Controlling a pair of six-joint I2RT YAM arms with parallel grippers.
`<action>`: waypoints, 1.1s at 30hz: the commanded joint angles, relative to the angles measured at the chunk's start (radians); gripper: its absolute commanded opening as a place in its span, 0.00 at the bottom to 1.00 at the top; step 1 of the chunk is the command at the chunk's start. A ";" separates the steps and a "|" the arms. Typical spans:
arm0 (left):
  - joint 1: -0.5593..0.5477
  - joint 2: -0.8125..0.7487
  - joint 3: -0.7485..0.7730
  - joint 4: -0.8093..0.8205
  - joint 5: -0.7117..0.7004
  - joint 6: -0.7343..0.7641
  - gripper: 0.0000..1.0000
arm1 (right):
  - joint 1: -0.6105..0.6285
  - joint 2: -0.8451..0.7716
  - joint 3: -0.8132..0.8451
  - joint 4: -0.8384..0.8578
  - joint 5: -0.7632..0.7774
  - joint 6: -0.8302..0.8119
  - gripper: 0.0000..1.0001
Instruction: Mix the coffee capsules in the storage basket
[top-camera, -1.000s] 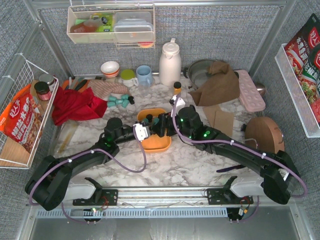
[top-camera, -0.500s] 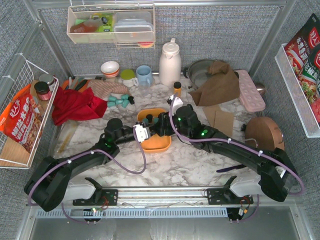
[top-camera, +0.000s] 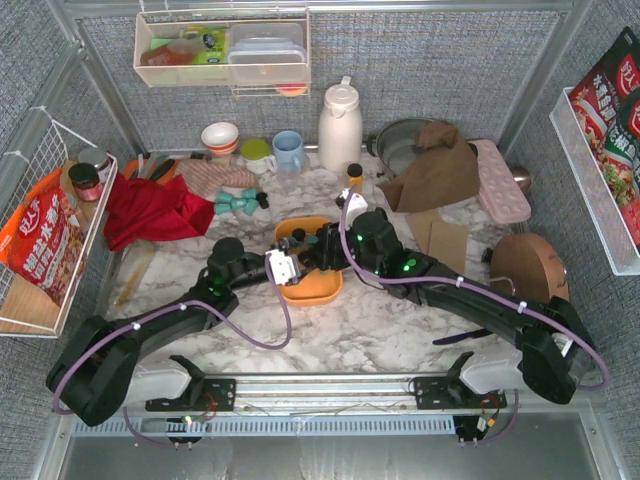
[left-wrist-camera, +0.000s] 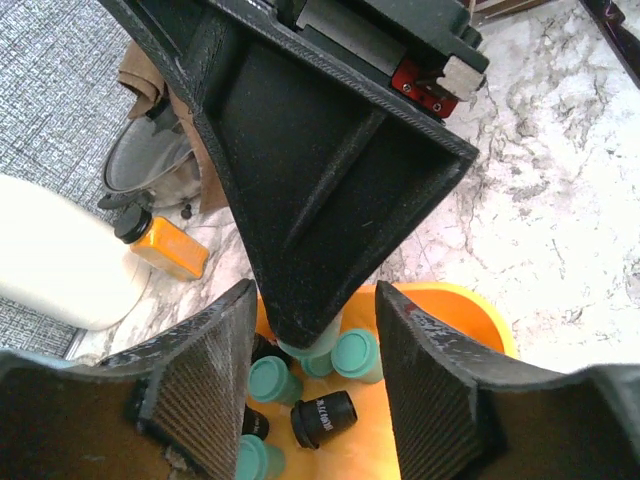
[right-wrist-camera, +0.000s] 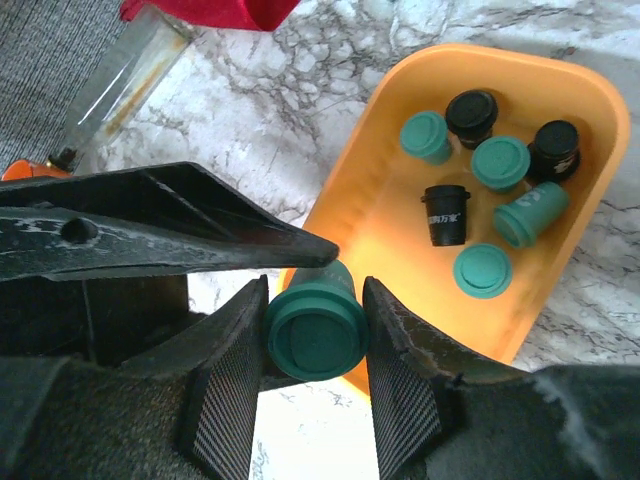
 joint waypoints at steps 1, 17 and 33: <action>-0.002 -0.013 -0.003 0.047 0.000 -0.008 0.63 | -0.001 -0.010 -0.002 0.009 0.044 0.000 0.33; -0.001 -0.053 -0.050 0.244 -0.638 -0.289 0.99 | -0.001 0.124 0.155 -0.192 0.248 -0.206 0.29; 0.083 -0.146 -0.101 0.292 -1.309 -0.530 0.99 | 0.056 0.454 0.410 -0.309 0.110 -0.258 0.30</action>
